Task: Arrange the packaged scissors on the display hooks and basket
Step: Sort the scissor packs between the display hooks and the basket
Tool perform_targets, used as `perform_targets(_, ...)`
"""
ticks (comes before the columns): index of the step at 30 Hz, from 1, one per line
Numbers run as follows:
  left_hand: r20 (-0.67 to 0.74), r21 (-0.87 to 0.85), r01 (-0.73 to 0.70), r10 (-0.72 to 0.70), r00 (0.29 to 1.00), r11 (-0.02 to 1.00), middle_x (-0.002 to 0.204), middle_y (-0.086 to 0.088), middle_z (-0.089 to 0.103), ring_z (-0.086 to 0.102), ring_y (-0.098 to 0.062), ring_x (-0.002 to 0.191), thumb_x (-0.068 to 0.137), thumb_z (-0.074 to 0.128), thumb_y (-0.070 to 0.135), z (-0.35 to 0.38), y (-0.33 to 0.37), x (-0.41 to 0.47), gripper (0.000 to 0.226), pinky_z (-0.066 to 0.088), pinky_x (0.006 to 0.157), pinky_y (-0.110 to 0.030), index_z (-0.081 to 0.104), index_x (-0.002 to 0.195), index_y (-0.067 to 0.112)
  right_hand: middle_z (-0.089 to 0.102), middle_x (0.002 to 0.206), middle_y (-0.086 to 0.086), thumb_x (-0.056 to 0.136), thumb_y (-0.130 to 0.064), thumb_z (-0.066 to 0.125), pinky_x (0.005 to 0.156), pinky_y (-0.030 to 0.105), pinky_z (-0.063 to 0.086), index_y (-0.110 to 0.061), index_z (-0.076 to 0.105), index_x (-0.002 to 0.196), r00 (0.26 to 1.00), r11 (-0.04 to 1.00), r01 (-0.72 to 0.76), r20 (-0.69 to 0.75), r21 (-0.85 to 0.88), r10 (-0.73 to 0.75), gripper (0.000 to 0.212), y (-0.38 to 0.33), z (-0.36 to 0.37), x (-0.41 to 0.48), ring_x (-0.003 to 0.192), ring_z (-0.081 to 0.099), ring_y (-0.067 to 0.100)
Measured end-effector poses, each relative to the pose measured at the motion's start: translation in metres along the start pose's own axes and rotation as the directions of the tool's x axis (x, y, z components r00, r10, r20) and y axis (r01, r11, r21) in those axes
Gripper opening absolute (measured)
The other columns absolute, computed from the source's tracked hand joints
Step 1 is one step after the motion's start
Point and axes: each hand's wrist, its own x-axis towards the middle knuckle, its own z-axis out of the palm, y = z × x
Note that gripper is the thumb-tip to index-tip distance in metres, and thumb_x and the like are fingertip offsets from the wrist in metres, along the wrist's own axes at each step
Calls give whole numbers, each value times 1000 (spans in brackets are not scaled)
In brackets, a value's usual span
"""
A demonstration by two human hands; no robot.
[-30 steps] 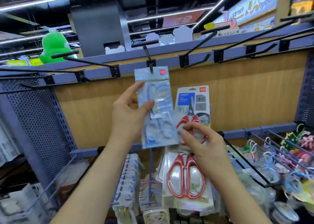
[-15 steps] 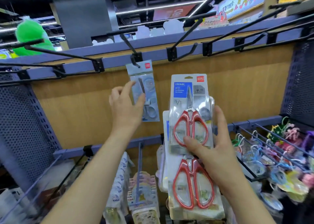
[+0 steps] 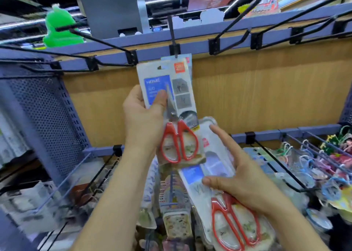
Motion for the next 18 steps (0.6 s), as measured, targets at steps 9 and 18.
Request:
perform_targets(9, 73, -25, -151, 153, 986, 988, 142, 0, 52, 63, -11, 115, 88, 58, -4, -53, 21, -11, 67, 51, 92, -22, 36, 139, 32, 76, 78, -13, 89, -23, 68, 70, 5, 44, -28, 78, 77, 991, 995, 97, -101, 34, -93, 16, -37, 20, 34, 79, 68, -4)
perform_targets(18, -23, -14, -154, 154, 988, 988, 91, 21, 70, 69, -6, 86, 91, 57, -10, -84, 48, 6, 40, 57, 75, -24, 46, 118, 17, 73, 80, -12, 72, -54, 71, 76, 35, 55, -34, 78, 79, 962, 967, 248, 132, -54, -240, 22, -75, 56, 62, 80, 68, 6)
